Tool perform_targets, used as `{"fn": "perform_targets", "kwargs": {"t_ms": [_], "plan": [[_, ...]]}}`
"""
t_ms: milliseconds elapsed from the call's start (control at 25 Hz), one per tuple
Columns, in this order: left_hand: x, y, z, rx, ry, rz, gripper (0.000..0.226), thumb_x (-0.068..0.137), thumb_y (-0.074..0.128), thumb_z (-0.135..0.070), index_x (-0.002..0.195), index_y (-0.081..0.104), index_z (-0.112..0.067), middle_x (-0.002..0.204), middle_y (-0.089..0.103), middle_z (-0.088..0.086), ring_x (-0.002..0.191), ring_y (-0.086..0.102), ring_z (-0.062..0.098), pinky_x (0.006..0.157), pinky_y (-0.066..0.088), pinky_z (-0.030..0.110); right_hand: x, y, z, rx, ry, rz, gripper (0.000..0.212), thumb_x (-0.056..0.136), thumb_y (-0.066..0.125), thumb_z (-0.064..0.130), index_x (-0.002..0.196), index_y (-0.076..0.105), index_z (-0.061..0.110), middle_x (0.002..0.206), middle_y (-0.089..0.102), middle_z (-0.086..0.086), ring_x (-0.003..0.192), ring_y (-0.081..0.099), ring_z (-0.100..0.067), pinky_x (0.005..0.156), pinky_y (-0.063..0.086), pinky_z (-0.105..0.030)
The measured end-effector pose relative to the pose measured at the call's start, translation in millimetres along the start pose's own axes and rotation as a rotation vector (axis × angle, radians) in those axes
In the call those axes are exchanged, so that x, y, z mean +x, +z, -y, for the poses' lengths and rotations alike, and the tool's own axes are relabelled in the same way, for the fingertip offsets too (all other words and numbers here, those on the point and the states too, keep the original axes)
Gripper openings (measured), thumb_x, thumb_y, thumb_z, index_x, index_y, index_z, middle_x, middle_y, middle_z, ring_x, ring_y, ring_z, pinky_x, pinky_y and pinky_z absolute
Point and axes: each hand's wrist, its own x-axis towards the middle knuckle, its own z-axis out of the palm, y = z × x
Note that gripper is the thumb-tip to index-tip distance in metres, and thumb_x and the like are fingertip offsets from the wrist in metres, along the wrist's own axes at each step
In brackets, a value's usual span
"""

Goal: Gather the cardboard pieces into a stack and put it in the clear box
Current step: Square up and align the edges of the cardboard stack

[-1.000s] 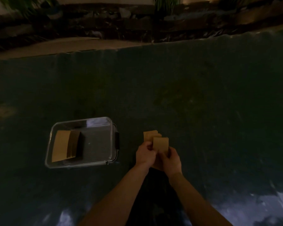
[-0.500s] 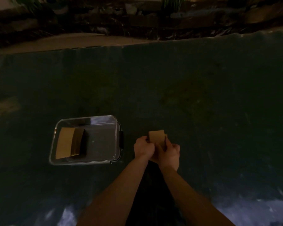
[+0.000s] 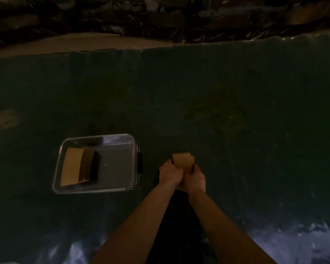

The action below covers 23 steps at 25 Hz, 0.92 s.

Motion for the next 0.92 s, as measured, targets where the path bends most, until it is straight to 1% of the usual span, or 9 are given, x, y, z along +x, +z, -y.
{"fn": "perform_targets", "kwargs": {"t_ms": [120, 240, 320, 440, 560, 640, 720, 800, 920], "plan": [[-7, -6, -2, -0.152, -0.047, 0.052, 0.046, 0.090, 0.061, -0.021, 0.134, 0.053, -0.013, 0.134, 0.058, 0.009, 0.121, 0.058, 0.030, 0.099, 0.050, 0.040, -2, -7, 2, 0.140, 0.057, 0.074, 0.069, 0.075, 0.050, 0.043, 0.143, 0.042, 0.032, 0.136, 0.051, -0.011, 0.117, 0.054, -0.033, 0.099, 0.049, -0.049], [-19, -14, 0, -0.271, -0.085, 0.146, 0.042, 0.092, 0.061, -0.026, 0.132, 0.056, -0.016, 0.132, 0.060, 0.007, 0.118, 0.057, 0.027, 0.100, 0.049, 0.041, -14, -14, 1, 0.281, 0.090, 0.127, 0.063, 0.084, 0.050, 0.055, 0.143, 0.043, 0.032, 0.140, 0.046, -0.011, 0.119, 0.051, -0.033, 0.098, 0.046, -0.045], [-27, -17, 2, -0.278, -0.045, 0.169, 0.037, 0.092, 0.061, -0.029, 0.128, 0.059, -0.019, 0.127, 0.060, 0.005, 0.117, 0.056, 0.025, 0.094, 0.047, 0.040, -23, -16, -2, 0.411, 0.102, 0.193, 0.063, 0.084, 0.055, 0.060, 0.140, 0.045, 0.032, 0.137, 0.047, -0.009, 0.118, 0.052, -0.030, 0.097, 0.047, -0.045], [-39, -25, 6, -0.277, 0.035, 0.137, 0.028, 0.090, 0.058, -0.032, 0.117, 0.058, -0.027, 0.125, 0.058, 0.003, 0.114, 0.054, 0.024, 0.097, 0.046, 0.043, -36, -20, -4, 0.591, 0.109, 0.305, 0.064, 0.083, 0.067, 0.051, 0.137, 0.041, 0.028, 0.132, 0.053, -0.008, 0.117, 0.054, -0.028, 0.102, 0.047, -0.050], [-55, -34, 15, -0.356, 0.090, 0.133, 0.026, 0.089, 0.056, -0.032, 0.114, 0.060, -0.026, 0.124, 0.059, 0.006, 0.111, 0.056, 0.024, 0.101, 0.047, 0.049, -53, -28, 3, 0.521, 0.045, 0.343, 0.065, 0.080, 0.072, 0.051, 0.135, 0.044, 0.029, 0.126, 0.057, -0.005, 0.112, 0.056, -0.025, 0.095, 0.049, -0.045], [-63, -36, 21, -0.453, 0.115, 0.183, 0.031, 0.088, 0.054, -0.033, 0.117, 0.061, -0.026, 0.123, 0.061, 0.010, 0.110, 0.059, 0.027, 0.101, 0.048, 0.053, -66, -33, 8, 0.427, -0.023, 0.332, 0.057, 0.078, 0.071, 0.054, 0.128, 0.050, 0.037, 0.120, 0.060, -0.003, 0.107, 0.058, -0.024, 0.093, 0.051, -0.045], [-73, -36, 23, -0.474, 0.166, 0.185, 0.031, 0.092, 0.049, -0.036, 0.121, 0.056, -0.027, 0.123, 0.057, 0.009, 0.108, 0.056, 0.025, 0.094, 0.049, 0.047, -79, -33, 12, 0.450, -0.082, 0.330, 0.047, 0.081, 0.069, 0.053, 0.122, 0.048, 0.045, 0.118, 0.058, -0.002, 0.105, 0.058, -0.024, 0.088, 0.053, -0.044], [-83, -34, 22, -0.449, 0.223, 0.124, 0.029, 0.097, 0.043, -0.039, 0.123, 0.051, -0.032, 0.126, 0.051, 0.004, 0.106, 0.051, 0.018, 0.089, 0.044, 0.041, -91, -29, 15, 0.545, -0.116, 0.354, 0.044, 0.085, 0.066, 0.047, 0.124, 0.044, 0.046, 0.120, 0.055, -0.001, 0.107, 0.056, -0.024, 0.083, 0.051, -0.043], [-92, -37, 25, -0.477, 0.267, 0.078, 0.037, 0.093, 0.042, -0.047, 0.127, 0.051, -0.037, 0.135, 0.047, 0.003, 0.117, 0.049, 0.020, 0.098, 0.042, 0.044, -108, -21, 17, 0.662, -0.163, 0.375, 0.044, 0.090, 0.062, 0.042, 0.129, 0.042, 0.046, 0.120, 0.056, 0.003, 0.108, 0.056, -0.021, 0.081, 0.049, -0.040]]}}
